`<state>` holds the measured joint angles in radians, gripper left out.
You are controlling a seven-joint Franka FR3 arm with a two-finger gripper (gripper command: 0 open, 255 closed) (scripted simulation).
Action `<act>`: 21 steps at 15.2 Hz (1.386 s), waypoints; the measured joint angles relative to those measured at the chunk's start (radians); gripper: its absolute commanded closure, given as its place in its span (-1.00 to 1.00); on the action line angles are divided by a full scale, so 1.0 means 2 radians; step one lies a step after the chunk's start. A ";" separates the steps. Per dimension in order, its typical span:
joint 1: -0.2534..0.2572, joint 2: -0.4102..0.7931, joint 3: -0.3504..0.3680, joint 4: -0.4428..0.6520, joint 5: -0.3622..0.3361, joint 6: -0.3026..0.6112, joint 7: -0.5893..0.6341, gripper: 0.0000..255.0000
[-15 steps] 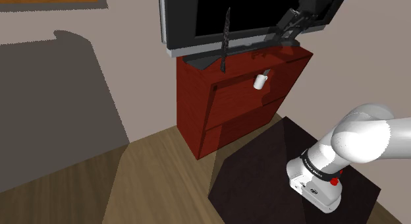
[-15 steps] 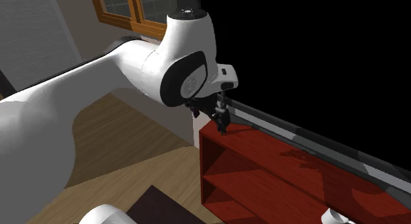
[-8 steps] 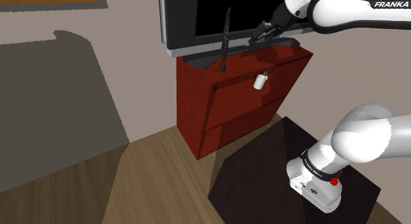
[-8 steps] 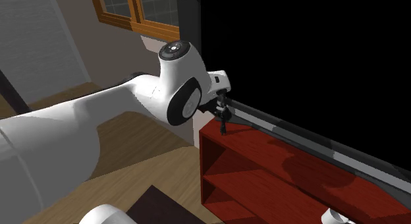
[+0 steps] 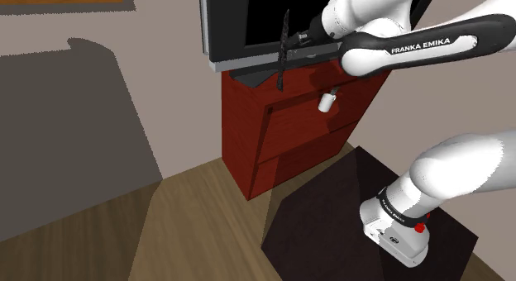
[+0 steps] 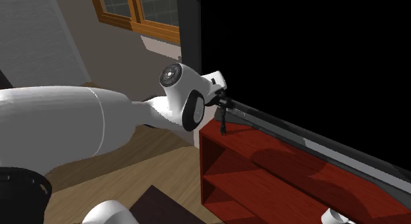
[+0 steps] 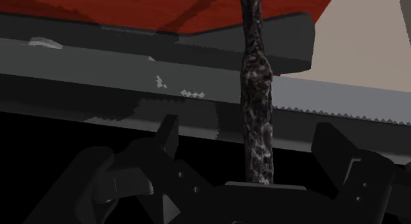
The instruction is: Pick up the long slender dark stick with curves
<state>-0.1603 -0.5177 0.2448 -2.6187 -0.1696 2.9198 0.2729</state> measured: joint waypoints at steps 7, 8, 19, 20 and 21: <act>-0.150 0.058 0.136 0.008 -0.068 0.130 0.078 -1.00; -0.163 0.061 0.147 0.005 -0.072 0.139 0.081 -1.00; -0.218 0.066 0.199 -0.005 -0.079 0.169 0.097 1.00; -0.219 0.066 0.199 -0.005 -0.079 0.170 0.097 1.00; -0.219 0.066 0.199 -0.005 -0.079 0.170 0.097 1.00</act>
<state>-0.5980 -0.3858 0.6435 -2.6290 -0.3270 3.2590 0.4671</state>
